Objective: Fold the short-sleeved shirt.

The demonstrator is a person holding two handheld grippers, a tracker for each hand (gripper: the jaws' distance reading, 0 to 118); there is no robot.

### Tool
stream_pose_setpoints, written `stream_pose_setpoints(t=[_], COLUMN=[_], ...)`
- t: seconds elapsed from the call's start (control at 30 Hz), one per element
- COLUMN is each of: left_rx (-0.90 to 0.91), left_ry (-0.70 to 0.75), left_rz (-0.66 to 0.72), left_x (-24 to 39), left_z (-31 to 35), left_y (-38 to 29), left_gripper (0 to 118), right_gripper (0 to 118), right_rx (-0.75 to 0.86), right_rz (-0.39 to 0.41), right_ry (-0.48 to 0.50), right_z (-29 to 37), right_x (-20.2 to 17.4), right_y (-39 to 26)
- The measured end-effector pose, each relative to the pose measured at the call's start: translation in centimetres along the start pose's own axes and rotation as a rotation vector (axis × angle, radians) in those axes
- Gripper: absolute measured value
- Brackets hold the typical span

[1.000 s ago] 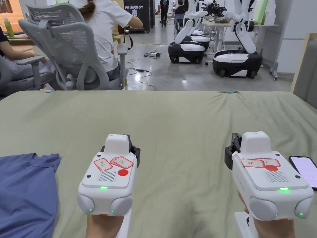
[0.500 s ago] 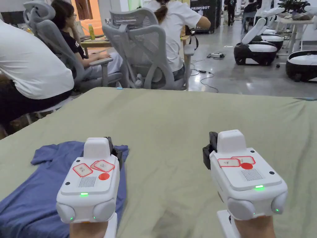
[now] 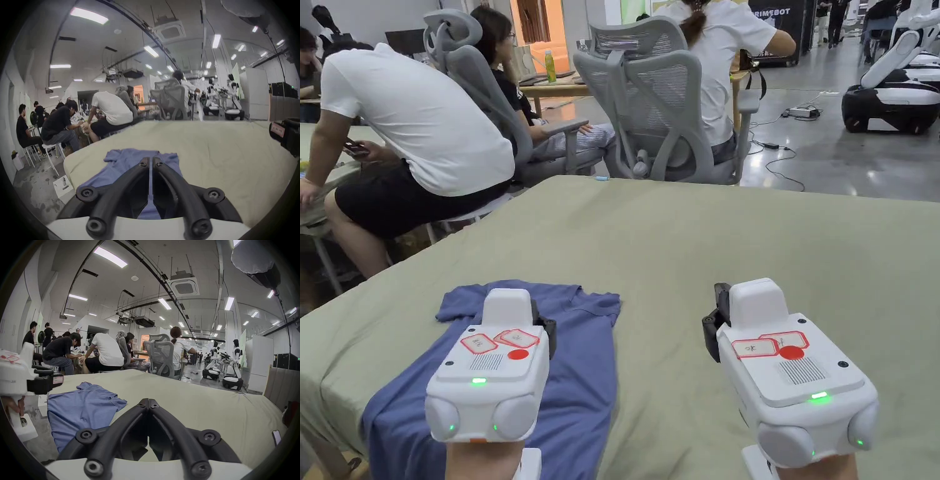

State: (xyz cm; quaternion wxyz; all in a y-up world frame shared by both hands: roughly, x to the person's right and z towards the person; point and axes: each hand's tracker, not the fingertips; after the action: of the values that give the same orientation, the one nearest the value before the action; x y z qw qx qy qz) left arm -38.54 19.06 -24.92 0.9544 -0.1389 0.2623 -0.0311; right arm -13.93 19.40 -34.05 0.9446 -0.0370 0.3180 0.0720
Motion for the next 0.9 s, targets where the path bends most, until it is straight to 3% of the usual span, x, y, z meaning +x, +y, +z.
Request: stream_pose_setpoints(t=[0.3,0.43,0.47,0.5,0.53,0.57,0.6,0.77,0.9], left_rx=[-0.385,-0.479,-0.489,-0.504,-0.516,-0.546,-0.580,-0.592,-0.651], left_ry=[-0.180,-0.163,-0.189,-0.239,-0.269,-0.273,-0.261,-0.252,-0.260], left_rz=[-0.014,-0.136,-0.117,-0.064,0.000,0.038,0.035,-0.076,-0.037], left_x=[-1.4,-0.7,-0.7,-0.9,-1.2,-1.2,-1.0,0.0,0.2], left_z=[-11.0,-16.9,-18.2,-19.3,-20.0,-21.0,-21.7,-23.7,-24.6], left_y=[1.9,1.7,1.6,1.4,1.3,1.0,0.6,-2.0,-4.0], left_gripper=[3,3,10,32,75,97,108,100,97], right_gripper=[0,0,0,0,0,0,0,0,0], right_rx=[-0.038,-0.068,-0.074,-0.081,-0.088,-0.095,-0.101,-0.127,-0.143], right_rz=[-0.003,-0.006,-0.008,-0.008,-0.007,-0.006,-0.004,-0.014,-0.013], right_ry=[0.000,0.013,0.017,0.022,0.022,0.023,0.026,0.028,0.026], right_z=[-1.7,-3.3,-3.7,-4.1,-4.4,-4.8,-5.2,-6.5,-7.0], right_x=[0.0,-0.3,-0.4,-0.4,-0.4,-0.4,-0.4,-0.3,-0.1], right_y=[-1.5,-2.7,-3.0,-3.3,-3.5,-3.8,-4.0,-5.0,-5.6])
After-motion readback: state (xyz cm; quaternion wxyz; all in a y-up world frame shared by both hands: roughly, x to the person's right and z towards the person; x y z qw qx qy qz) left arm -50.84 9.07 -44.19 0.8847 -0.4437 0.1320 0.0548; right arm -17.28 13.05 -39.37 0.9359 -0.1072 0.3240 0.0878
